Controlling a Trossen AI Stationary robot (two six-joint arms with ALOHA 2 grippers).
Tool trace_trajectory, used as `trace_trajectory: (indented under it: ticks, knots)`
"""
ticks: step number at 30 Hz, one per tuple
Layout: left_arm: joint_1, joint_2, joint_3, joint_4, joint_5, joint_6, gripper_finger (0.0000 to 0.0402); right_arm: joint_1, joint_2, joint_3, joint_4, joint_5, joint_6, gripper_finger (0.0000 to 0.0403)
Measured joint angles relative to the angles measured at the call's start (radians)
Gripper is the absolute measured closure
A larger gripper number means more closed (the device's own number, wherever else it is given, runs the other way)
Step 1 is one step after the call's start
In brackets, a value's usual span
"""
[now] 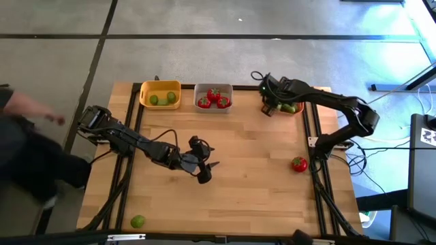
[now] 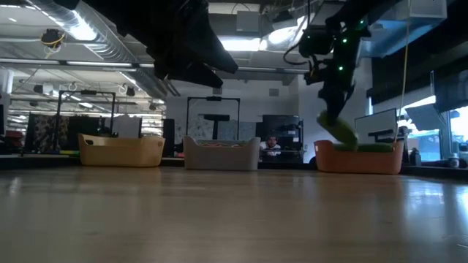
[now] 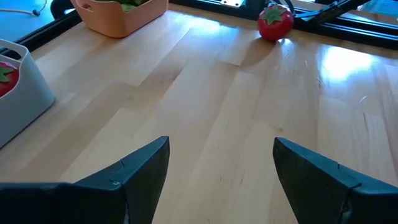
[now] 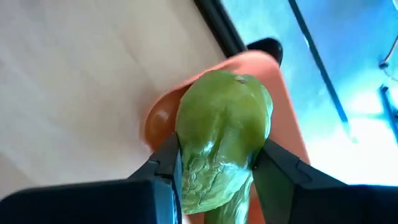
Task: Sort produce into baskets
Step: Put the cucumber into the orange bin, then put the tomatoes into the gray bin
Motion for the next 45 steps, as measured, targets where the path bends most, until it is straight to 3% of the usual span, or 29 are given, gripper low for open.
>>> trace_trajectory:
  ticks: [7,16,27,33,45]
  knots:
    - [0.0,0.0,0.0,0.0,0.0,-0.004,0.0119,-0.001,0.05,0.0,0.036,0.025,-0.141,0.0278]
    - [0.0,0.0,0.0,0.0,0.0,-0.011,0.0119,-0.001,0.145,0.0,-0.047,0.051,-0.066,0.0272]
    - [0.0,0.0,0.0,0.0,0.0,-0.009,0.0119,-0.011,0.136,0.0,-0.063,0.102,-0.012,0.0133]
    - [0.001,0.0,0.0,0.0,0.0,-0.009,0.0119,0.048,0.027,-0.001,-0.127,0.038,0.02,0.0113]
    - [0.0,0.0,0.0,0.0,0.0,-0.007,0.0119,0.29,-0.195,-0.001,-0.417,-0.267,0.299,0.0112]
